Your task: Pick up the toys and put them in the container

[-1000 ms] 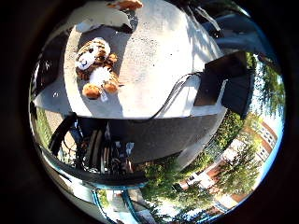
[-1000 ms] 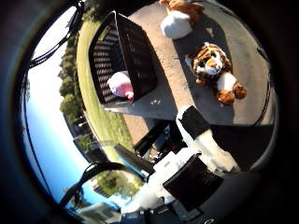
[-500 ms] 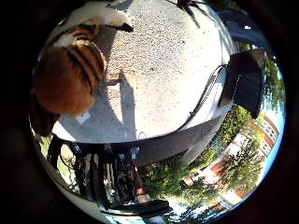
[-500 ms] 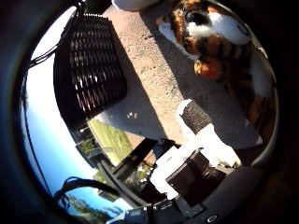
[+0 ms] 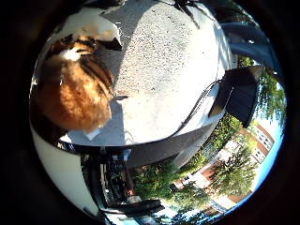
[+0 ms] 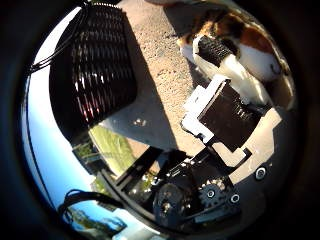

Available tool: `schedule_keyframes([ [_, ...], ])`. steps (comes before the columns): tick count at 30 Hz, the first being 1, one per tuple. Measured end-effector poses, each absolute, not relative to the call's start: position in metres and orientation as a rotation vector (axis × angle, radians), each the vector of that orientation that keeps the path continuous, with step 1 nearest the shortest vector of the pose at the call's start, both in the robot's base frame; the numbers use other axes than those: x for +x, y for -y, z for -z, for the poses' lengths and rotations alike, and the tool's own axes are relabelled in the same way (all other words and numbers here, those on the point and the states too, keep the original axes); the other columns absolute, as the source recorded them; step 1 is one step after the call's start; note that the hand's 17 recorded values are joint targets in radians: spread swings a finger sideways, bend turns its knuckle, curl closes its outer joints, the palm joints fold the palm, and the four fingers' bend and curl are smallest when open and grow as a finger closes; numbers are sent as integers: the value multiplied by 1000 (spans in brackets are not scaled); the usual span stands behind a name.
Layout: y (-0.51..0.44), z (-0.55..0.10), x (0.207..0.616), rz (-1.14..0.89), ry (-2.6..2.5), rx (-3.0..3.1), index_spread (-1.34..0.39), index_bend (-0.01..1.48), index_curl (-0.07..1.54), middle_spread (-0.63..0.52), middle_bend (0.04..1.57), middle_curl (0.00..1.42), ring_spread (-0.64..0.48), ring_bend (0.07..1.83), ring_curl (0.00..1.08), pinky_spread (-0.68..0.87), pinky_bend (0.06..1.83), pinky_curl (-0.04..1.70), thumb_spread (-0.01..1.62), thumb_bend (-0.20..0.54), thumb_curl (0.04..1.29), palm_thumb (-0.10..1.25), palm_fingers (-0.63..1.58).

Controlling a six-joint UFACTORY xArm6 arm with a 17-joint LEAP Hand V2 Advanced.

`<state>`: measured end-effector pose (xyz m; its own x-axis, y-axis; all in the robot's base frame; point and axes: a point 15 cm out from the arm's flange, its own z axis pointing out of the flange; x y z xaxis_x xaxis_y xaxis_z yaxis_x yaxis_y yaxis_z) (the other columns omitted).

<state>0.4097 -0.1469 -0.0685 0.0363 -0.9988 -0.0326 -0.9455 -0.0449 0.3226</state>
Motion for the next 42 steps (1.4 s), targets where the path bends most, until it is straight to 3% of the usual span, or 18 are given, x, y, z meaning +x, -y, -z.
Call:
schedule_keyframes([
  [6,149,30,400,428,1992,2058,-623,416,181,-159,1103,866,-44,1326,710,270,1401,640,1075,10,602,1013,1045],
  [15,141,-121,397,380,1988,2067,-856,602,199,-177,1192,972,-93,1388,779,196,1476,752,1098,-14,688,995,932],
  [27,-37,-254,419,291,1817,2434,-1027,717,230,-182,1258,1030,-112,1448,825,150,1529,839,1116,-13,760,968,841],
  [33,-140,-260,457,252,1759,2551,-1081,748,257,-182,1281,1043,-114,1470,838,139,1542,872,1118,-12,787,961,812],
  [42,-216,-163,539,238,1708,2595,-1128,778,329,-179,1290,1044,-107,1491,841,140,1523,905,1139,-33,787,887,744],
])
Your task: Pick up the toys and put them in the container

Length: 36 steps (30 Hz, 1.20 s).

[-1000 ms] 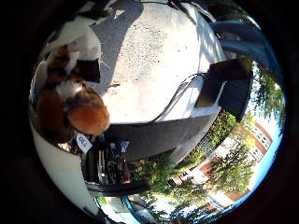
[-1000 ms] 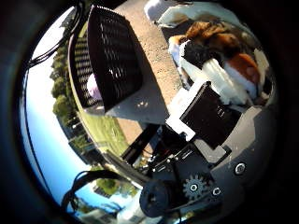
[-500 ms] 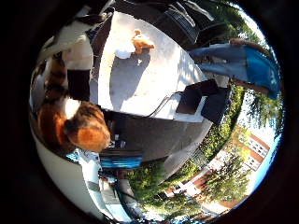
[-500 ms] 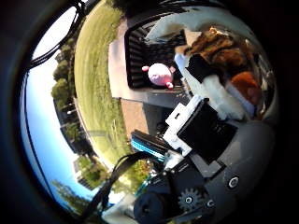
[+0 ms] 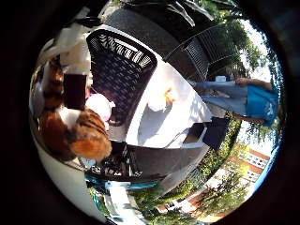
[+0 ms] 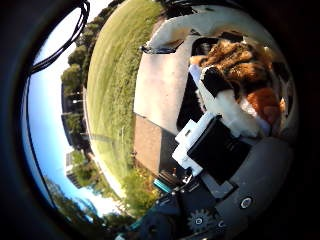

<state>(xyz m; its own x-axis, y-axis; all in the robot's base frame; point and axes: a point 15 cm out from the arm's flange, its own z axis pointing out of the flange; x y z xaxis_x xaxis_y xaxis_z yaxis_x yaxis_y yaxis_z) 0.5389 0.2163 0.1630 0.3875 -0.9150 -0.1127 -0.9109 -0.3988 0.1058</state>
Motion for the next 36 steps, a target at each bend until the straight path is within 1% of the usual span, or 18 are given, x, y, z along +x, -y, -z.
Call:
schedule_keyframes([
  [2,-225,-145,546,248,1698,2587,-1046,805,382,-157,1208,996,-50,1420,786,175,1440,870,1166,-33,744,859,748],
  [3,-226,-137,544,264,1688,2575,-1013,812,399,-151,1175,978,-34,1399,776,185,1418,863,1170,-35,733,850,729],
  [5,-227,-127,538,289,1671,2555,-823,817,454,-129,986,901,19,1292,740,216,1360,857,1185,-34,692,822,494],
  [6,-227,-124,536,299,1664,2547,-710,769,463,-113,872,861,46,1271,731,239,1343,857,1191,-32,673,814,303],
  [8,-224,-121,532,317,1654,2534,-580,724,470,-89,739,792,88,1189,693,273,1289,836,1197,-28,649,809,88],
  [10,-221,-122,530,326,1653,2526,-465,674,447,-58,614,706,149,1090,613,320,1183,769,1201,-28,620,798,-24],
  [11,-221,-123,530,329,1653,2524,-442,663,440,-52,591,687,163,1065,595,332,1159,753,1202,-27,614,797,-33],
  [15,-216,-130,519,365,1630,2502,-335,553,392,-1,409,559,242,834,464,407,1022,643,1202,-26,570,792,-100],
  [20,-207,-153,500,418,1590,2465,-316,420,351,30,294,474,273,659,378,441,863,556,1201,-23,537,796,-67],
  [26,-196,-201,493,402,1583,2505,-313,319,326,39,229,428,284,557,333,452,739,478,1213,-23,507,781,-7],
  [31,-117,-234,487,429,1695,2462,-303,245,315,51,189,401,288,492,310,454,665,421,1224,-20,486,776,38],
  [36,-9,-242,494,434,1905,2349,-285,211,317,48,178,381,285,453,301,455,621,384,1225,-21,475,775,89],
])
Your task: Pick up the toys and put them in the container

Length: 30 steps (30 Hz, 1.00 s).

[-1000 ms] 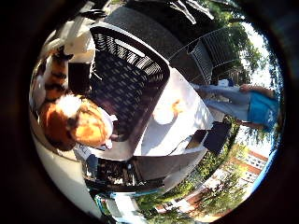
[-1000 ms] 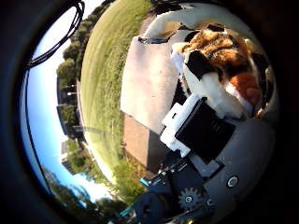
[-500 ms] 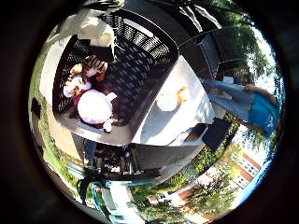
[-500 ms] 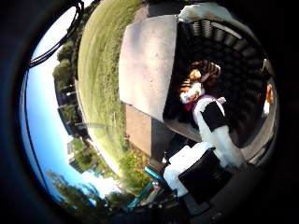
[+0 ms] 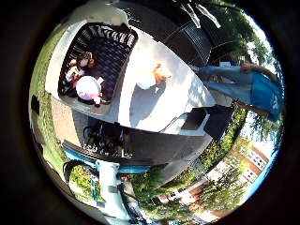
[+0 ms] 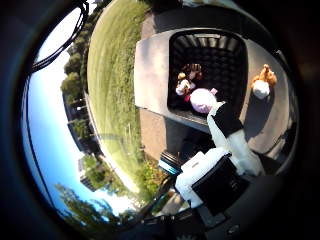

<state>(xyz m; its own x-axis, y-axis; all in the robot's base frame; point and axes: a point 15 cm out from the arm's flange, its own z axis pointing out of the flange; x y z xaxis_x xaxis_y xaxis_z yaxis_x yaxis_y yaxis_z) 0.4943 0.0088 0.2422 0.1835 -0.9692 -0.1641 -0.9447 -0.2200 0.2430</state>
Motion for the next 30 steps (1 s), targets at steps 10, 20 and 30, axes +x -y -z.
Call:
schedule_keyframes([
  [10,105,-173,532,289,2025,2287,-228,193,333,33,176,357,270,418,302,454,511,315,1192,-24,470,784,183],
  [20,134,-68,568,155,1840,2335,-214,175,337,39,170,340,246,357,301,402,403,269,1177,-33,453,717,141],
  [30,117,31,564,152,1567,2319,-241,167,310,43,167,323,238,333,306,398,395,260,1141,-33,401,650,115],
])
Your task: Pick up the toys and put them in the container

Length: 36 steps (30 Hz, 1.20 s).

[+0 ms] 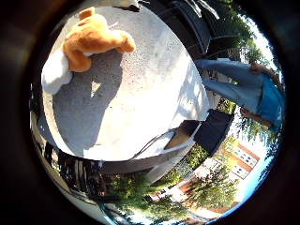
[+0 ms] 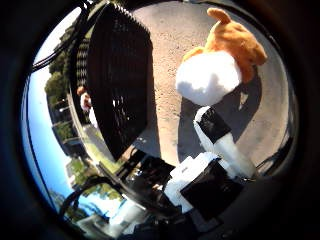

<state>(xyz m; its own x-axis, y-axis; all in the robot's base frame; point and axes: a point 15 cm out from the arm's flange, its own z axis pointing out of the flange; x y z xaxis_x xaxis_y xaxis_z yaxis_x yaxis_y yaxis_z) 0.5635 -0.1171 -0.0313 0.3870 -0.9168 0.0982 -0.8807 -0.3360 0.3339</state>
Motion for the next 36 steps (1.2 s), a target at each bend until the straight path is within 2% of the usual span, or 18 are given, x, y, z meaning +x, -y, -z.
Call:
schedule_keyframes([
  [5,112,58,557,135,1495,2296,-228,180,306,39,171,320,240,335,309,400,389,257,1127,-28,381,648,152],
  [9,115,69,558,87,1463,2283,-199,209,318,10,196,327,243,361,308,407,356,237,1114,-23,375,669,309],
  [13,123,74,558,45,1433,2253,-214,262,347,-44,232,351,247,414,322,400,303,209,1093,-18,378,721,528],
  [15,122,77,556,49,1428,2253,-261,237,344,-90,340,391,198,543,353,396,288,186,1084,-15,381,750,791],
  [17,123,77,557,50,1423,2258,-320,128,322,-121,469,451,158,712,411,388,382,204,1076,-11,391,793,1019],
  [19,124,77,557,52,1414,2266,-365,83,296,-141,582,514,131,877,483,391,485,244,1068,-6,406,833,1111],
  [22,133,75,555,62,1439,2261,-469,155,272,-182,777,635,68,1078,598,399,729,347,1055,-3,436,901,1152],
  [26,156,46,562,59,1551,2258,-596,214,266,-215,943,752,5,1188,679,377,1033,482,1064,34,501,1028,1145],
  [29,143,16,573,88,1623,2317,-685,266,277,-225,1021,819,-30,1235,719,346,1174,566,1079,26,537,1046,1090],
  [33,126,-38,565,203,1657,2357,-815,369,316,-234,1095,905,-71,1288,773,297,1295,675,1093,1,588,1047,1005],
  [36,120,-102,549,308,1694,2388,-886,430,352,-238,1130,948,-89,1322,801,271,1335,729,1101,-9,617,1045,952],
])
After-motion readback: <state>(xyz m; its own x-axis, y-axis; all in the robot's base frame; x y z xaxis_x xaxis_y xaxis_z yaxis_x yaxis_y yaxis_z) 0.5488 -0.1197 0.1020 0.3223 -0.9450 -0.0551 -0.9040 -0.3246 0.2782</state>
